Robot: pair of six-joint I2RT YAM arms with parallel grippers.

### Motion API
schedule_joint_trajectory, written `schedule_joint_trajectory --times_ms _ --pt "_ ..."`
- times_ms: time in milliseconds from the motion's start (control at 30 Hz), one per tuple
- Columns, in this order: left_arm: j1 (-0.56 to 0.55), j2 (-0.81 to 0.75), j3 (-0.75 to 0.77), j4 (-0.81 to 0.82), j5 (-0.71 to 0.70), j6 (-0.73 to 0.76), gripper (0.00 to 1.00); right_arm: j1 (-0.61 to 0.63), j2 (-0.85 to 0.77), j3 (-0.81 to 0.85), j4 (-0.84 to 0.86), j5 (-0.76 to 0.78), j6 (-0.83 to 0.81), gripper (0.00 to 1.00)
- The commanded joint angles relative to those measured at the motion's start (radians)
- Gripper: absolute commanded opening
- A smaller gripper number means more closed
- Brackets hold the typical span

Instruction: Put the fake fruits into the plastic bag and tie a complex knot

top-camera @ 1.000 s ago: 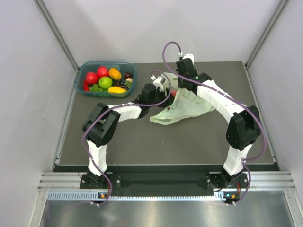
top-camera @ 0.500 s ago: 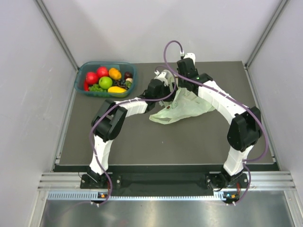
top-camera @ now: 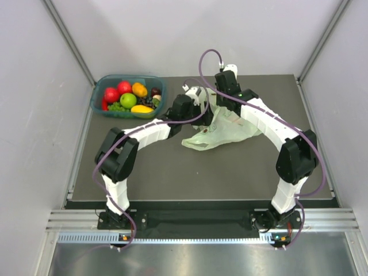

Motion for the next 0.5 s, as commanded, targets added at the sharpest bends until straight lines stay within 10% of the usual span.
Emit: schedule_joint_trajectory --times_ms 0,267,467 --pt "-0.002 -0.1 -0.02 -0.114 -0.019 0.04 0.87 0.0 -0.03 0.011 0.04 0.017 0.014 0.0" --pt "0.078 -0.217 -0.028 -0.371 -0.335 0.102 0.85 -0.001 -0.028 0.015 0.037 0.009 0.014 0.0" --pt "0.257 -0.289 -0.02 -0.404 -0.233 0.112 0.81 0.0 -0.027 0.012 0.037 0.007 0.011 0.0"
